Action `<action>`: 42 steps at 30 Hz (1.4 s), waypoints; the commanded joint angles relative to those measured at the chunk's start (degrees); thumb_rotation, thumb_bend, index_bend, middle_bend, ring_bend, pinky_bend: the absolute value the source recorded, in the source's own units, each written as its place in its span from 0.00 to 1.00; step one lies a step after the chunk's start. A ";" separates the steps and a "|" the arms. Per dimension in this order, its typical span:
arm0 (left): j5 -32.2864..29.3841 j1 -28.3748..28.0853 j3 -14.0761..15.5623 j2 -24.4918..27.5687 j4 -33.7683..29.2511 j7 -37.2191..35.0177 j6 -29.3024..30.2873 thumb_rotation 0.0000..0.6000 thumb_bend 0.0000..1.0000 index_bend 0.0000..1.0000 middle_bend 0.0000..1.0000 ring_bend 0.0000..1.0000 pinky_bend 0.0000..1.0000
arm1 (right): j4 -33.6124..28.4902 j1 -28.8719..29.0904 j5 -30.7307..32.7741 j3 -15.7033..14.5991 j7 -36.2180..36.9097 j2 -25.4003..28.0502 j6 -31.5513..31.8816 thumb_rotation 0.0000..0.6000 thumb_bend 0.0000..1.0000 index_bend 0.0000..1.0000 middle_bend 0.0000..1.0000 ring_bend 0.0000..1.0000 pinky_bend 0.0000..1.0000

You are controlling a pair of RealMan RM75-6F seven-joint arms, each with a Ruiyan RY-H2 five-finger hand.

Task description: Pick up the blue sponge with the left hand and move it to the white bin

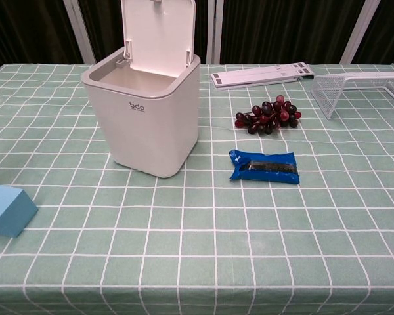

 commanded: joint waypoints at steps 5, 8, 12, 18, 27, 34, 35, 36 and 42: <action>-0.44 -3.99 0.11 -3.30 1.47 -0.81 -6.16 1.00 0.08 0.15 0.12 0.08 0.18 | 0.15 0.27 -0.07 0.18 0.07 -0.14 -0.13 1.00 0.25 0.00 0.00 0.00 0.00; -1.45 -4.65 0.39 -4.20 2.30 -1.02 -7.97 1.00 0.08 0.15 0.12 0.08 0.18 | 0.13 0.34 0.06 0.19 -0.13 -0.02 -0.31 1.00 0.25 0.00 0.00 0.00 0.00; -2.72 -4.96 0.73 -5.00 3.11 -1.64 -9.21 1.00 0.08 0.15 0.12 0.08 0.18 | 0.18 0.28 0.16 0.25 -0.02 0.06 -0.17 1.00 0.25 0.00 0.00 0.00 0.00; -2.95 -5.79 1.11 -6.53 4.67 -3.00 -10.22 1.00 0.08 0.15 0.12 0.08 0.21 | 0.41 0.34 0.33 0.15 0.04 -0.12 -0.48 1.00 0.25 0.00 0.00 0.00 0.00; -5.70 -6.66 0.72 -8.22 6.49 -2.24 -12.25 1.00 0.16 0.23 0.21 0.18 0.37 | 0.56 0.20 0.49 0.19 0.19 -0.11 -0.26 1.00 0.25 0.00 0.00 0.00 0.00; -5.36 -6.38 0.70 -8.94 7.20 -2.27 -10.37 1.00 0.25 0.33 0.38 0.35 0.52 | 0.73 0.21 0.57 0.13 0.28 -0.21 -0.39 1.00 0.25 0.00 0.00 0.00 0.00; -4.95 -6.25 0.62 -9.19 7.49 -2.43 -9.52 1.00 0.26 0.35 0.39 0.36 0.53 | 0.75 0.24 0.58 0.15 0.28 -0.23 -0.42 1.00 0.25 0.00 0.00 0.00 0.00; -4.57 -6.17 0.57 -9.36 7.71 -2.60 -8.85 1.00 0.27 0.37 0.41 0.37 0.54 | 0.75 0.26 0.61 0.16 0.28 -0.23 -0.45 1.00 0.25 0.00 0.00 0.00 0.00; -2.76 -6.07 0.77 -10.02 8.97 -3.38 -6.46 1.00 0.30 0.45 0.48 0.44 0.60 | 0.80 0.22 0.78 0.15 0.34 -0.21 -0.52 1.00 0.25 0.00 0.00 0.00 0.00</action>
